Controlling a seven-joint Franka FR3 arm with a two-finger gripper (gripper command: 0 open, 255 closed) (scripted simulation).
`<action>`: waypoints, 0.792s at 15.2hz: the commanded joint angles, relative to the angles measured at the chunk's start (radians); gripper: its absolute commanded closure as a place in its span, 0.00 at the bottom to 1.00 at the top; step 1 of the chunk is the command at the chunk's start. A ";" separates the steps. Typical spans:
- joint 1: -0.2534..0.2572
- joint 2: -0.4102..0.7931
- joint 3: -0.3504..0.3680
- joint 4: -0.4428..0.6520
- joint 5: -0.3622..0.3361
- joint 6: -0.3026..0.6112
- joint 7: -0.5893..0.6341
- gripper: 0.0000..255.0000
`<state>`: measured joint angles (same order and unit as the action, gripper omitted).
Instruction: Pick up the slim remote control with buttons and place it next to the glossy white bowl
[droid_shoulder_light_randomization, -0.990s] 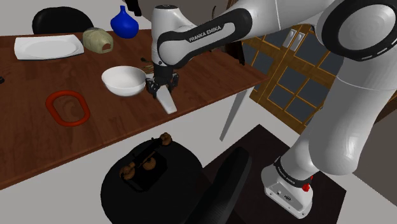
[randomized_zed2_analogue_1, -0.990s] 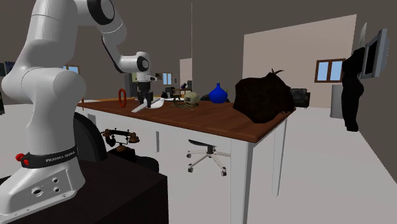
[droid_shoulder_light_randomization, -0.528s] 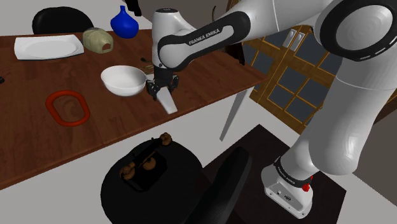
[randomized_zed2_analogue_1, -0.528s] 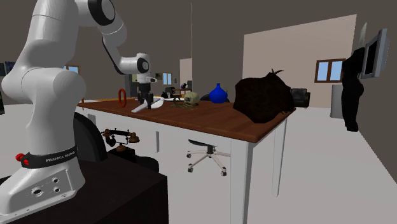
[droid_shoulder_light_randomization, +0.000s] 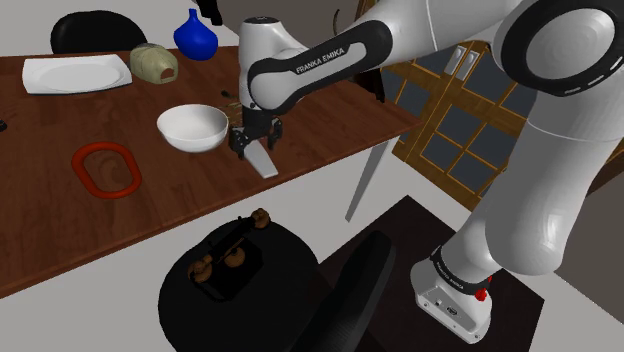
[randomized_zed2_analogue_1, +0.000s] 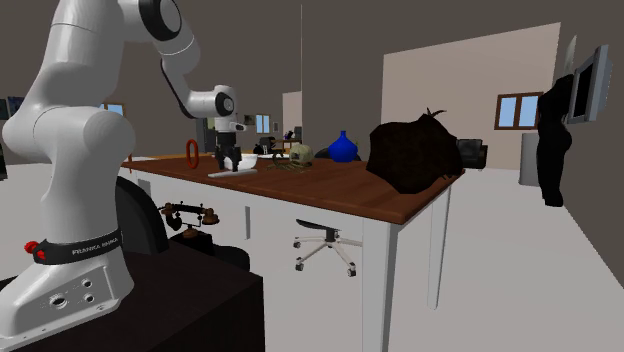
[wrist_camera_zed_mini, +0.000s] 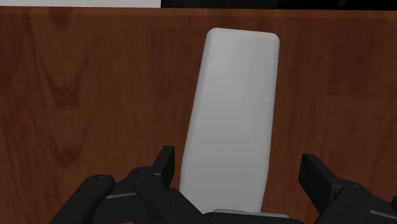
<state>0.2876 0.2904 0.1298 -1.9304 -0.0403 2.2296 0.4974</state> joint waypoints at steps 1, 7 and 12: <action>-0.001 -0.015 0.001 0.015 0.003 -0.030 -0.003 0.00; -0.003 -0.057 0.003 0.055 0.011 -0.112 -0.008 0.00; -0.003 -0.057 0.003 0.055 0.011 -0.112 -0.008 0.00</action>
